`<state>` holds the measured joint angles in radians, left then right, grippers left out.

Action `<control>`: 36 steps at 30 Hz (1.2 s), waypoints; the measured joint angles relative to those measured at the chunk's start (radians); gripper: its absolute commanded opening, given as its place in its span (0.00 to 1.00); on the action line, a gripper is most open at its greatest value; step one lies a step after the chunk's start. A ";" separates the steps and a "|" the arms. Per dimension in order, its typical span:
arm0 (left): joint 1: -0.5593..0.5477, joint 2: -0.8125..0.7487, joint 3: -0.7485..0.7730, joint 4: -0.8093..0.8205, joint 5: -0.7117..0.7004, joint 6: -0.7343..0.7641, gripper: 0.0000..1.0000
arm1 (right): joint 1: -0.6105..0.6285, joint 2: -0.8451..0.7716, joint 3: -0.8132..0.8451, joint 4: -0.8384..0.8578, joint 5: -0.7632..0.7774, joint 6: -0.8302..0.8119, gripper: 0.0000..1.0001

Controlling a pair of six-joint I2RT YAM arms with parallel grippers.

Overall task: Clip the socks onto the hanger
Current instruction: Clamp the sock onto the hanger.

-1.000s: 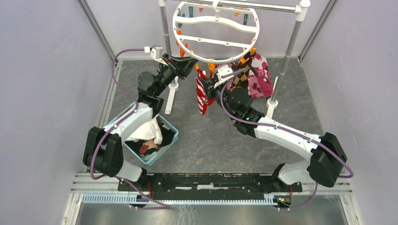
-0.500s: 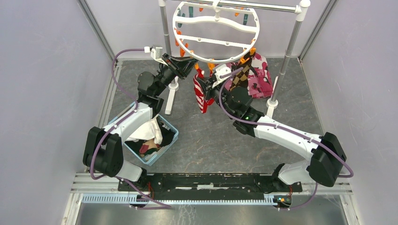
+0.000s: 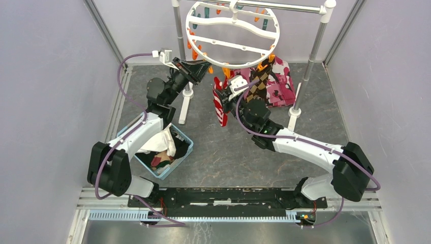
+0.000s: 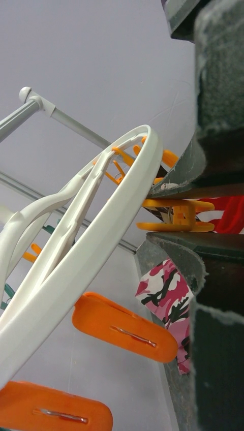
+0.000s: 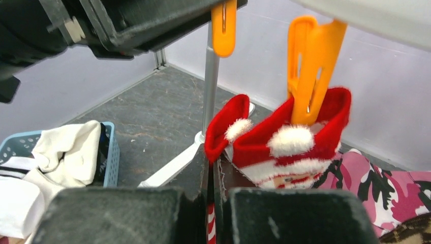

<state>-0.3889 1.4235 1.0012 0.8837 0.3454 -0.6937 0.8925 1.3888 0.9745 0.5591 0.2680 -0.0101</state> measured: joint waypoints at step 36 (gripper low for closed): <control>0.000 -0.019 -0.001 -0.036 0.032 -0.025 0.02 | 0.012 0.075 -0.007 0.157 -0.280 -0.222 0.00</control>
<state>-0.3885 1.4044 1.0004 0.8474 0.3771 -0.7185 0.9047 1.4639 0.9672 0.7158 -0.0116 -0.2325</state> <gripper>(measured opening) 0.312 0.023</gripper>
